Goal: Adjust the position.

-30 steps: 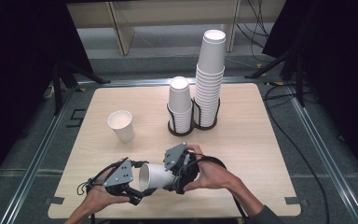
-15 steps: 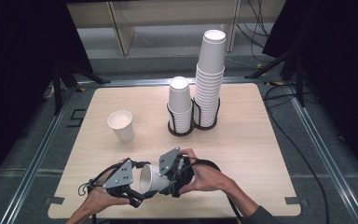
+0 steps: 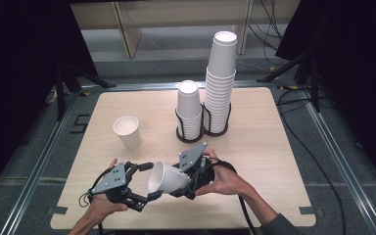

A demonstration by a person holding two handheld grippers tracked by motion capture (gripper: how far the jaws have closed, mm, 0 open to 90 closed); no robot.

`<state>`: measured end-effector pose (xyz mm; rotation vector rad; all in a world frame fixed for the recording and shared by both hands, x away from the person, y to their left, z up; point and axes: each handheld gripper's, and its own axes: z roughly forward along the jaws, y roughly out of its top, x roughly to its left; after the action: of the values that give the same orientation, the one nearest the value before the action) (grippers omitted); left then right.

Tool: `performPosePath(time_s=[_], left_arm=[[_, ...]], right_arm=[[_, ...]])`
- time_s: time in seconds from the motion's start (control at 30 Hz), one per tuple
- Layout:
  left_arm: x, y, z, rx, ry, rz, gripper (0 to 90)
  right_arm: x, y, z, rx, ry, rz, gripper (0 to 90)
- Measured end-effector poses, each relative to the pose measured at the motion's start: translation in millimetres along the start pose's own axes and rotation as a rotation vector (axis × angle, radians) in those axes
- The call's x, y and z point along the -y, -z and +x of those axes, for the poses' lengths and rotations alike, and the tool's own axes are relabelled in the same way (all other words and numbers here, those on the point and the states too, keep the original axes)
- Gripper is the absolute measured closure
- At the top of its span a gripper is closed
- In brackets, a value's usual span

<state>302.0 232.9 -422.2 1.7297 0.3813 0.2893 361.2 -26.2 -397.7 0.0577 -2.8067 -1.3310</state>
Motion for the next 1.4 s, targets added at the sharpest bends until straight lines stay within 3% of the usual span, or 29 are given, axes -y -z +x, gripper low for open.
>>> performPosePath(time_s=[0.1, 0.23, 0.43, 0.57, 0.6, 0.63, 0.77, 0.83, 0.87, 1.0, 1.23, 1.4], left_arm=[[0.9, 0.7, 3.1, -0.004, 0.043, -0.053, 13.8], [1.3, 1.5, 5.5, -0.019, 0.119, -0.07, 13.2], [0.7, -0.9, 3.2, -0.028, 0.114, -0.077, 11.5], [-0.1, -2.5, 2.0, -0.038, 0.125, -0.088, 4.8], [0.1, -3.0, 2.2, -0.037, 0.124, -0.089, 3.7], [0.3, -3.2, 2.2, -0.037, 0.128, -0.09, 3.2], [2.3, -4.5, 2.7, -0.03, 0.147, -0.094, 1.1], [2.3, -4.5, 2.6, -0.029, 0.146, -0.092, 1.3], [2.4, -4.5, 2.7, -0.028, 0.147, -0.094, 1.6], [3.0, -4.5, 2.8, -0.018, 0.149, -0.093, 7.6], [2.9, -4.4, 4.0, -0.017, 0.16, -0.091, 9.1], [2.8, -2.0, 6.0, -0.053, 0.144, -0.077, 12.4]], right_arm=[[3.7, 5.0, -3.5, 0.003, -0.032, -0.049, 22.4], [4.1, 8.4, -5.6, 0.032, -0.04, -0.1, 22.3], [3.2, 5.3, -5.2, 0.023, -0.044, -0.149, 22.2], [1.0, -1.4, -1.7, 0.014, -0.059, -0.146, 22.1], [0.6, -4.9, -2.6, 0.012, -0.028, -0.152, 22.1], [0.7, -6.3, -2.6, 0.014, -0.026, -0.154, 22.1], [1.1, -12.7, -1.0, -0.009, -0.048, -0.17, 22.0], [0.4, -15.3, -1.5, -0.003, -0.027, -0.185, 22.0], [0.6, -15.9, 0.1, -0.014, -0.053, -0.179, 22.0], [1.6, -19.4, -1.1, -0.016, -0.058, -0.19, 21.9], [5.1, -24.2, -4.0, -0.028, -0.079, -0.204, 20.7], [9.9, -25.0, -6.6, -0.02, -0.122, -0.186, 15.8]])
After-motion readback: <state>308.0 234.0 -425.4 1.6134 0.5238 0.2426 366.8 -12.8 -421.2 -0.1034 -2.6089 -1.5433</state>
